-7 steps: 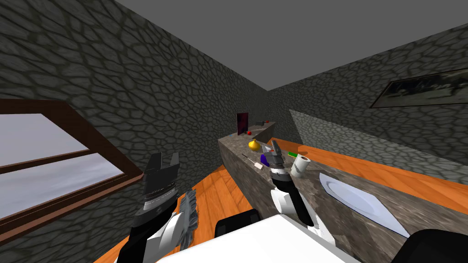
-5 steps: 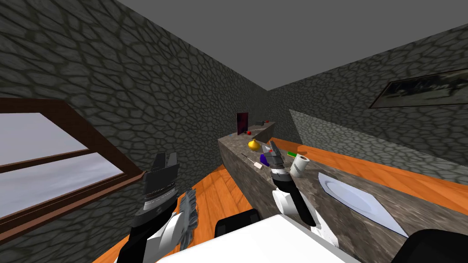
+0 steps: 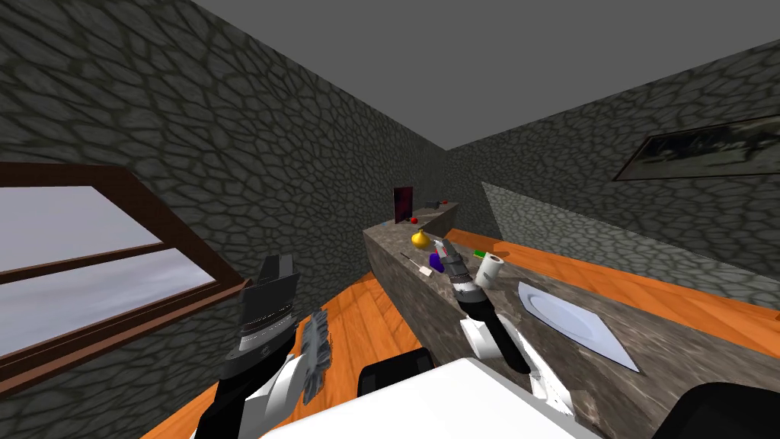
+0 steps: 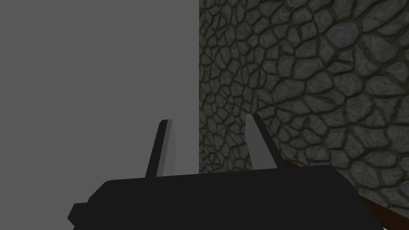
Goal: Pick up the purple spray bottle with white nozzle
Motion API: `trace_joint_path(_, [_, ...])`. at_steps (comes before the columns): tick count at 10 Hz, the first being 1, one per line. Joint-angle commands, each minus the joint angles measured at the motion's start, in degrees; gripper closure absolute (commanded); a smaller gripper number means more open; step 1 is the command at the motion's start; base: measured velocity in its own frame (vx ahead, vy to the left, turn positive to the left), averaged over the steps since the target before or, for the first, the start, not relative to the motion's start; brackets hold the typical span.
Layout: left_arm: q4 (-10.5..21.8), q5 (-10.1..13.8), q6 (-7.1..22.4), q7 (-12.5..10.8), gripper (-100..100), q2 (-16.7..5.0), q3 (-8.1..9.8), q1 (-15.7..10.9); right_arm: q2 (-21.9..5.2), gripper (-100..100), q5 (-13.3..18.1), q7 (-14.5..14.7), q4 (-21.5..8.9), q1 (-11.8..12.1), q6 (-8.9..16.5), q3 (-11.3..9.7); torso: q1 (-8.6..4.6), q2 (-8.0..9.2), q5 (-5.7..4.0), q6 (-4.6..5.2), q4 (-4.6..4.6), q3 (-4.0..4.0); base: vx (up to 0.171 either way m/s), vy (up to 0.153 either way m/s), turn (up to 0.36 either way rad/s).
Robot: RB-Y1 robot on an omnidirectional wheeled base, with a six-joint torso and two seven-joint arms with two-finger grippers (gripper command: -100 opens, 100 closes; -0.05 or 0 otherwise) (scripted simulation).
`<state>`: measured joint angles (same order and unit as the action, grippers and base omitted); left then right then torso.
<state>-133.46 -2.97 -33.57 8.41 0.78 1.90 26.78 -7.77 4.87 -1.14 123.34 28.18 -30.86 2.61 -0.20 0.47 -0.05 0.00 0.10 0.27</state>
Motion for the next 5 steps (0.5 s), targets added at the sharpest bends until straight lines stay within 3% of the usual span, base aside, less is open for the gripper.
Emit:
trace_joint_path(1, [0.0,0.0,0.0,0.0,0,0.0,0.00,0.0,-0.9,-100,1.8,1.9,-1.2,0.2,0.1,0.5,0.00,0.00,0.00,0.00,0.00,0.00,-0.100,-0.030,0.038])
trace_joint_path(5, [0.0,0.0,0.0,0.0,0,0.0,0.00,0.0,-2.4,-100,6.4,6.6,-4.7,0.7,0.5,2.2,0.02,-0.13,0.00,0.00,-0.02,-0.07,-0.090,-0.039,0.057])
